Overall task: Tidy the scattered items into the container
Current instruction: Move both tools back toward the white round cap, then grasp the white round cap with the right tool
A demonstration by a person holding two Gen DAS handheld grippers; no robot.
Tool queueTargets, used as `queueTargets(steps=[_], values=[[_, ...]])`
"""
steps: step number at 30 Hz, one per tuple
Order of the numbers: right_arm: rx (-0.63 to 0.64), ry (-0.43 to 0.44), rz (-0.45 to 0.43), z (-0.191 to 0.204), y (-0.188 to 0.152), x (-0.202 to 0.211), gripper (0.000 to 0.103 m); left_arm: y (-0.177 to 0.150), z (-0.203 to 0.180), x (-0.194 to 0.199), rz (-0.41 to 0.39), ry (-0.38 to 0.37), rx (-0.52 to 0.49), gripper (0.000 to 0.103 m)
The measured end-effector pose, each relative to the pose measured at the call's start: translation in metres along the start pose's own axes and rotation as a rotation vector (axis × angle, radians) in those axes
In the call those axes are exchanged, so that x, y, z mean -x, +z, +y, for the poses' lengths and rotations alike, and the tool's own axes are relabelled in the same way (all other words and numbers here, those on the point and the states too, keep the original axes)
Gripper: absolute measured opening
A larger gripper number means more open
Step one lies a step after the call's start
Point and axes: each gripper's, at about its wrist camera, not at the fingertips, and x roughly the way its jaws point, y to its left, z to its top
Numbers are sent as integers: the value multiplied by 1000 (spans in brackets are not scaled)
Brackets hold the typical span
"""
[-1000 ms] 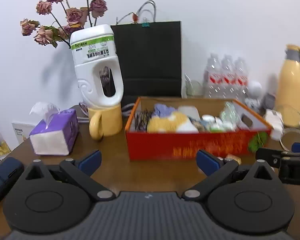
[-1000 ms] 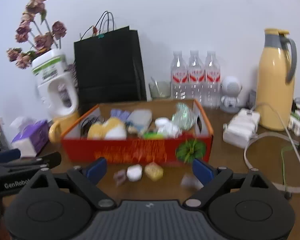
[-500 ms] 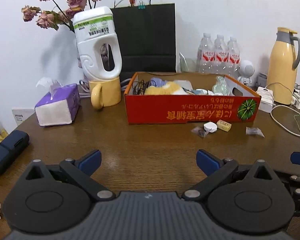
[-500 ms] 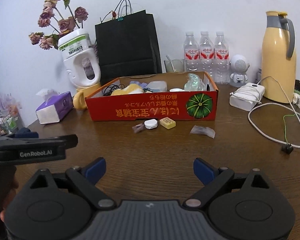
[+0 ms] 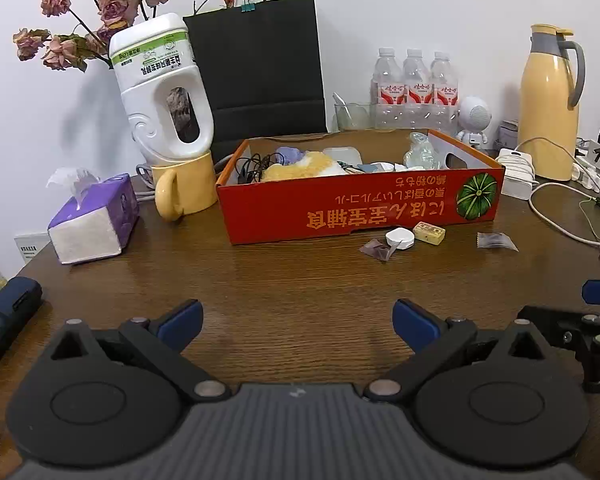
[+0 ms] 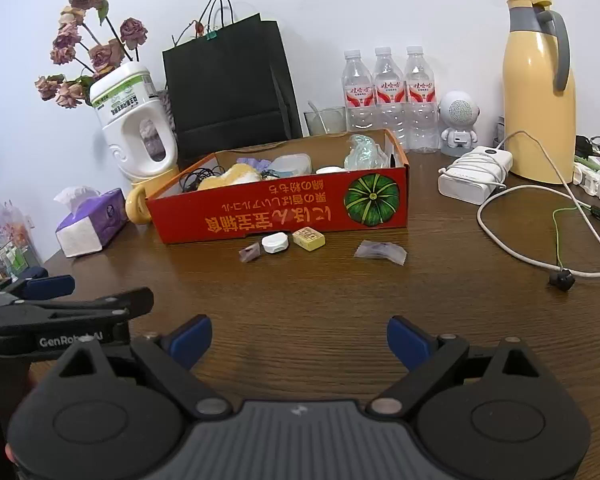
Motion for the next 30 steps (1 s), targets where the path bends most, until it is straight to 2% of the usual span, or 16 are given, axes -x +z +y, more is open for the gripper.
queueTargets(steps=[6,10,14,15,16,18,19,20,23,24,25,27,28,30], values=[[13,-12,-5,-7,5,-5,95,6,-4,-11,-3,-48,-10,103],[15,-36,-21,-15,18,-18,94,19,-15,-30,-6,-123,-87,103],[6,-24,-14,-25,32,-38,85,31,-26,-58,-1,-213,-158,102],[3,-23,-9,-27,36,-43,84,34,-28,-67,9,-226,-169,95],[5,-22,-6,-28,40,-49,80,36,-30,-75,21,-229,-169,84],[23,-15,5,-30,45,-59,73,42,-30,-91,53,-253,-159,71],[27,-17,13,-31,48,-64,70,46,-29,-102,76,-269,-139,68],[23,-20,15,-32,51,-68,69,49,-29,-109,94,-282,-120,66],[-1,-29,18,-36,55,-76,69,56,-30,-124,108,-318,-102,52],[-2,-28,21,-36,55,-78,69,56,-31,-127,116,-330,-109,45],[-1,-28,26,-36,55,-80,69,55,-33,-129,121,-341,-115,29],[5,-25,34,-35,54,-84,69,52,-31,-130,127,-346,-118,21],[5,-19,40,-32,55,-87,69,51,-30,-128,118,-341,-113,14],[27,18,53,-22,56,-95,67,49,-23,-122,109,-342,-100,12]])
